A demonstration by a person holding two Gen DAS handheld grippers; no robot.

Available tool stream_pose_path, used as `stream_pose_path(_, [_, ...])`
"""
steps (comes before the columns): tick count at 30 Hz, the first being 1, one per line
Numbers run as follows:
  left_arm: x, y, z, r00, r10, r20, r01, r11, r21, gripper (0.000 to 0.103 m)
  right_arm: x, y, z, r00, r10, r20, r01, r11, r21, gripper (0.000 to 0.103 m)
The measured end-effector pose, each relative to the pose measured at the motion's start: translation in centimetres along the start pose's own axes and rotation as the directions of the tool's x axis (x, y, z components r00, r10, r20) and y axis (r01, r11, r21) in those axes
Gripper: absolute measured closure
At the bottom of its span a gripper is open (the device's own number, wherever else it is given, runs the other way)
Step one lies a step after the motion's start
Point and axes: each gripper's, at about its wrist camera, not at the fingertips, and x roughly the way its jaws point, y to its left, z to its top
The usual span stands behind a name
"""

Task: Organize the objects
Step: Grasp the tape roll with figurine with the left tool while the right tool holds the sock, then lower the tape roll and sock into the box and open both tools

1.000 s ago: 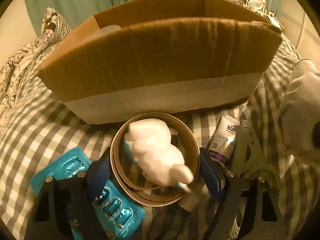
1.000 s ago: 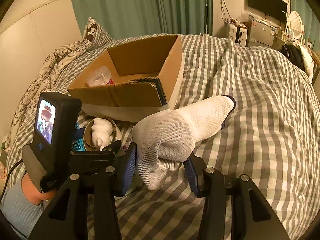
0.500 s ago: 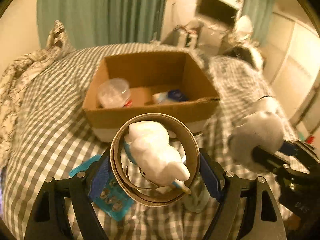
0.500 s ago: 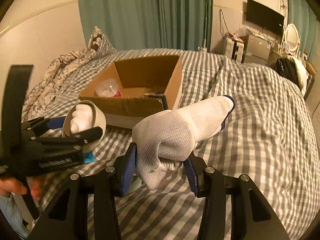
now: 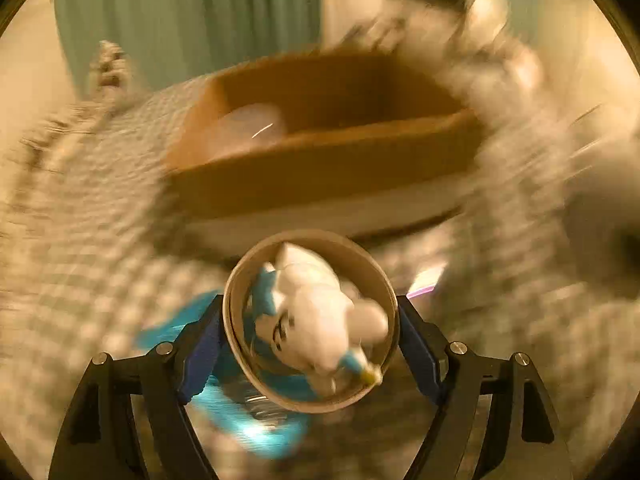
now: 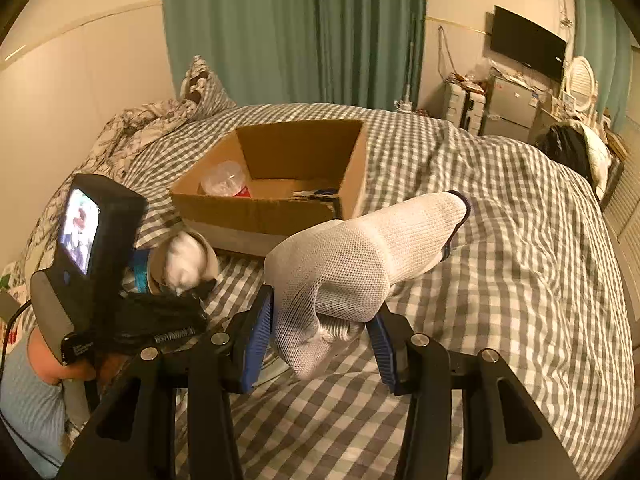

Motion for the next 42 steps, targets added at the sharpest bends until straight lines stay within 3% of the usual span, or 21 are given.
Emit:
stream_pose_path(2, [-0.2, -0.1, 0.4, 0.999, 0.028, -0.017, -0.028, 1.0, -0.009, 0.021, 0.6, 0.1, -0.2, 1.0, 0.004, -0.016, -0.004, 1.0, -0.003, 0.058])
stream_pose_path(5, [-0.9, 0.4, 1.2, 0.997, -0.079, 0.002, 0.079, 0.996, -0.045, 0.021, 1.6, -0.1, -0.4, 0.999, -0.002, -0.039, 0.002, 1.0, 0.0, 0.058])
stream_pose_path(8, [-1.7, -0.6, 2.1, 1.0, -0.019, 0.024, 0.019, 1.0, -0.001, 0.021, 1.9, -0.4, -0.2, 0.999, 0.003, -0.04, -0.002, 1.0, 0.009, 0.058])
stream_pose_path(13, [-3.5, 0.0, 3.7, 0.996, -0.058, 0.075, 0.058, 0.998, 0.001, 0.021, 1.7, -0.7, 1.0, 1.0, -0.001, -0.014, 0.001, 1.0, -0.003, 0.058])
stream_pose_path(21, [-6.1, 1.7, 8.5, 0.978, -0.073, 0.194, 0.077, 0.997, -0.012, 0.021, 0.7, -0.2, 6.7, 0.996, 0.004, 0.088, 0.002, 0.998, -0.066, 0.058])
stream_pose_path(29, [-2.2, 3.9, 13.6, 0.977, -0.014, 0.215, 0.02, 0.999, -0.028, 0.021, 4.2, 0.8, 13.0, 0.991, 0.043, 0.126, -0.028, 0.993, -0.117, 0.057])
stream_pose_path(33, [0.1, 4.8, 14.5, 0.982, 0.009, 0.191, -0.002, 0.999, -0.037, 0.017, 6.9, 0.4, 14.7, 0.992, 0.069, 0.106, -0.059, 0.994, -0.097, 0.048])
stream_pose_path(35, [0.6, 5.0, 14.5, 0.981, 0.034, 0.193, -0.026, 0.999, -0.043, 0.005, 7.5, 0.3, 14.8, 0.992, 0.065, 0.111, -0.054, 0.994, -0.097, 0.03])
stream_pose_path(36, [0.7, 5.2, 14.4, 0.979, 0.048, 0.197, -0.039, 0.998, -0.047, 0.0, 7.5, 0.3, 14.7, 0.99, 0.065, 0.122, -0.053, 0.994, -0.099, 0.029])
stream_pose_path(42, [-0.1, 5.8, 13.2, 0.988, 0.059, 0.142, -0.048, 0.996, -0.081, 0.0, 6.6, -0.4, 13.6, 0.992, 0.04, 0.122, -0.029, 0.995, -0.092, 0.028])
